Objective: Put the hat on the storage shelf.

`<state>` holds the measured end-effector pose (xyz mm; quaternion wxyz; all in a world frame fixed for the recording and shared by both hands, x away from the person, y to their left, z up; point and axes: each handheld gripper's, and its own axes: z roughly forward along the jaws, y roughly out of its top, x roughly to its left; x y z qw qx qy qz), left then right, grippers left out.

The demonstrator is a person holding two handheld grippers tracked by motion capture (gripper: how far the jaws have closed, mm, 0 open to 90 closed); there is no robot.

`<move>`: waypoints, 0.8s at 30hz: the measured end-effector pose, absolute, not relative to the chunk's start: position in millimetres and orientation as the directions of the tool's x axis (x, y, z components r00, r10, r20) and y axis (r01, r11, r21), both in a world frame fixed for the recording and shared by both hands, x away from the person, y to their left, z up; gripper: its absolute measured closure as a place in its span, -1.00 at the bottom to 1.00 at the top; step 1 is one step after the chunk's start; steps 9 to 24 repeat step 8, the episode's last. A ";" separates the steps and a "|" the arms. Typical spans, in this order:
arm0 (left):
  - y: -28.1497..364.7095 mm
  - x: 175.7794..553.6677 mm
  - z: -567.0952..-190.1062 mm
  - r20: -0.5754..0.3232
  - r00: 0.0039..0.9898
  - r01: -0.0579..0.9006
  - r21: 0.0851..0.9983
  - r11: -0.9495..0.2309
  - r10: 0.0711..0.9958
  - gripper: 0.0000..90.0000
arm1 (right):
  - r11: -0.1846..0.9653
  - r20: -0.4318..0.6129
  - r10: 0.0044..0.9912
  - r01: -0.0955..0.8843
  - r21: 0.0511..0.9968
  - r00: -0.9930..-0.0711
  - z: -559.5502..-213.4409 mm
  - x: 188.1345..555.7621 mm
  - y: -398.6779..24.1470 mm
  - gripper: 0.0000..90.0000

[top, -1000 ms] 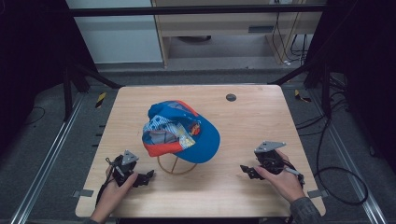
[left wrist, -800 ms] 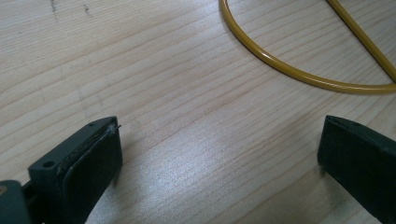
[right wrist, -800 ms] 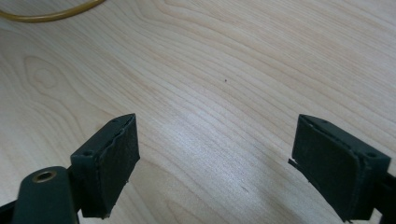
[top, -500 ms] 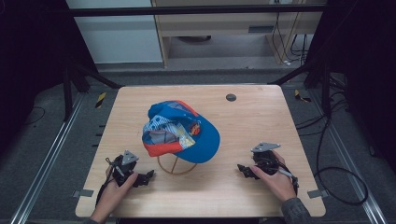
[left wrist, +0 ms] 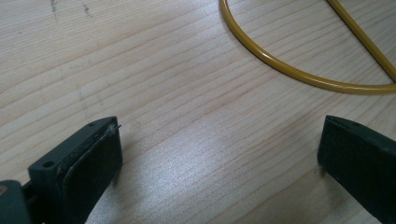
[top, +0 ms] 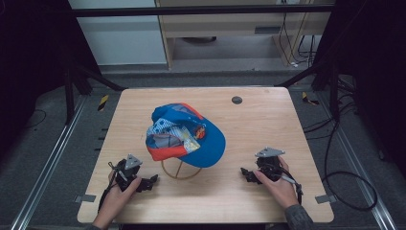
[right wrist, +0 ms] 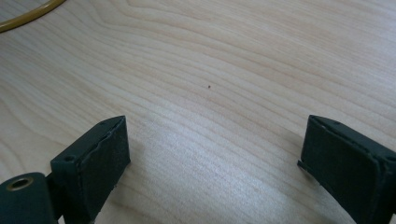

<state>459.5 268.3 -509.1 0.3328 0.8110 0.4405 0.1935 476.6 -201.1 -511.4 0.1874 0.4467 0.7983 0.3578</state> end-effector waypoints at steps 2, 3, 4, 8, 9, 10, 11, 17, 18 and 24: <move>268.3 459.5 -509.1 0.020 0.537 0.586 0.710 -0.390 0.843 -1.00 | 0.360 -0.006 0.851 0.576 0.734 -0.524 -511.8 476.0 -197.8 -0.84; 268.3 459.5 -509.1 0.020 0.537 0.586 0.710 -0.390 0.844 -1.00 | 0.360 -0.006 0.852 0.576 0.734 -0.524 -511.8 476.0 -197.7 -0.84; 268.3 459.5 -509.1 0.020 0.537 0.586 0.710 -0.390 0.844 -1.00 | 0.360 -0.006 0.852 0.576 0.734 -0.524 -511.8 476.0 -197.7 -0.84; 268.4 459.6 -508.9 0.023 0.538 0.586 0.708 -0.394 0.842 -1.00 | 0.358 -0.009 0.854 0.577 0.734 -0.520 -511.9 475.5 -197.8 -0.84; 268.4 459.6 -508.9 0.023 0.538 0.586 0.708 -0.394 0.842 -1.00 | 0.358 -0.009 0.854 0.577 0.734 -0.520 -511.9 475.5 -197.8 -0.84; 268.4 459.6 -508.9 0.023 0.538 0.586 0.708 -0.394 0.842 -1.00 | 0.358 -0.009 0.854 0.577 0.734 -0.520 -511.9 475.5 -197.8 -0.84; 268.4 459.6 -508.9 0.023 0.538 0.586 0.708 -0.394 0.842 -1.00 | 0.358 -0.009 0.854 0.577 0.734 -0.520 -511.9 475.5 -197.8 -0.84; 268.4 459.6 -508.9 0.023 0.538 0.586 0.708 -0.394 0.842 -1.00 | 0.358 -0.009 0.854 0.577 0.734 -0.520 -511.9 475.5 -197.8 -0.84; 268.4 459.6 -508.9 0.023 0.538 0.586 0.708 -0.394 0.842 -1.00 | 0.358 -0.009 0.854 0.577 0.734 -0.520 -511.9 475.5 -197.8 -0.84; 268.4 459.6 -508.9 0.023 0.538 0.586 0.708 -0.394 0.842 -1.00 | 0.358 -0.009 0.854 0.577 0.734 -0.520 -511.9 475.5 -197.8 -0.84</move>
